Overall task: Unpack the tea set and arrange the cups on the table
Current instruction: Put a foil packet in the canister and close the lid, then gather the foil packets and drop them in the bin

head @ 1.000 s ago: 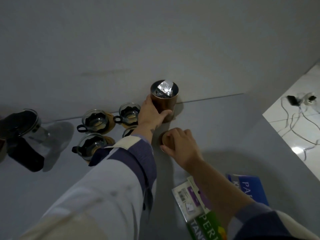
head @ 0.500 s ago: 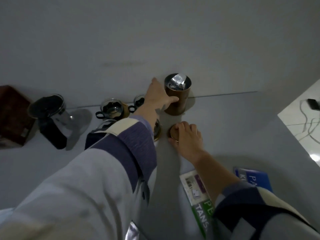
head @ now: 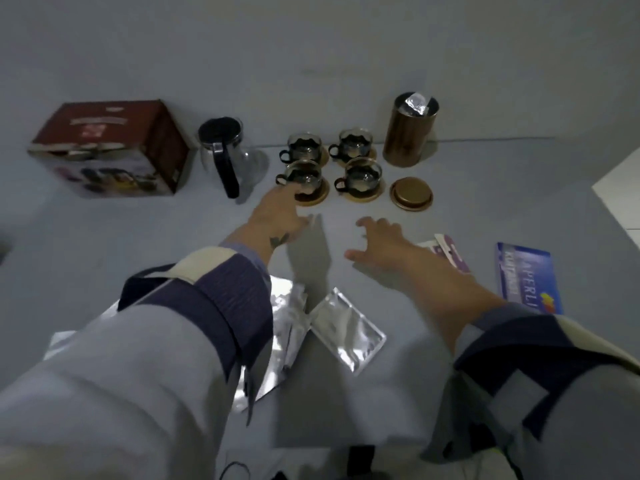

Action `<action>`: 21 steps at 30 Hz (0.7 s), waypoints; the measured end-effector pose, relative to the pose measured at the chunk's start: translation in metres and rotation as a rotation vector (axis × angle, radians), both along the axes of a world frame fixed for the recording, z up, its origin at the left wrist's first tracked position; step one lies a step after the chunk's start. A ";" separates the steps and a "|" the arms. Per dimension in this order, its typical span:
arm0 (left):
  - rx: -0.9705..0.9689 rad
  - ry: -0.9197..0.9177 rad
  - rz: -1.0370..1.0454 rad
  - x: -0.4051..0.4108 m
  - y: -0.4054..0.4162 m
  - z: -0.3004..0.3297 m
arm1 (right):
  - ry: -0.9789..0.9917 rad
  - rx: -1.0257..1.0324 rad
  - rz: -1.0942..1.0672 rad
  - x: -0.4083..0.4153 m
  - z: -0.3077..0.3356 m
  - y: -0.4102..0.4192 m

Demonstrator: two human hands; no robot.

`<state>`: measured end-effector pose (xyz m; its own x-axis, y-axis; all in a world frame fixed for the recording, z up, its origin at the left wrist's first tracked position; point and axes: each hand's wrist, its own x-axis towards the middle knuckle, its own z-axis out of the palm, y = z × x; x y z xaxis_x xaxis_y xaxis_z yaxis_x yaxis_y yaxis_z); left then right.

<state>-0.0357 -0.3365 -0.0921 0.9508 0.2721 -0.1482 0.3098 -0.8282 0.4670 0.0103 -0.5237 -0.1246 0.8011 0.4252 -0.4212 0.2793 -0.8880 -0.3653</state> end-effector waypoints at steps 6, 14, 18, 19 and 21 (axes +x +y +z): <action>0.126 0.336 -0.033 -0.113 0.022 -0.037 | 0.073 -0.127 -0.059 -0.092 -0.024 0.019; 0.079 0.362 0.011 -0.188 0.031 -0.080 | 0.002 -0.156 -0.340 -0.133 -0.036 0.015; 0.099 0.343 -0.015 -0.192 0.032 -0.083 | -0.048 -0.041 -0.374 -0.131 -0.032 0.010; 0.094 0.340 -0.013 -0.192 0.032 -0.084 | -0.059 -0.013 -0.379 -0.127 -0.028 0.010; 0.089 0.333 -0.012 -0.193 0.032 -0.084 | -0.067 0.052 -0.366 -0.116 -0.014 0.013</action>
<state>-0.2284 -0.3046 -0.1761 0.8574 0.2871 -0.4272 0.4233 -0.8656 0.2677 -0.1059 -0.5107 -0.1385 0.9292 0.1248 -0.3478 -0.0283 -0.9144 -0.4037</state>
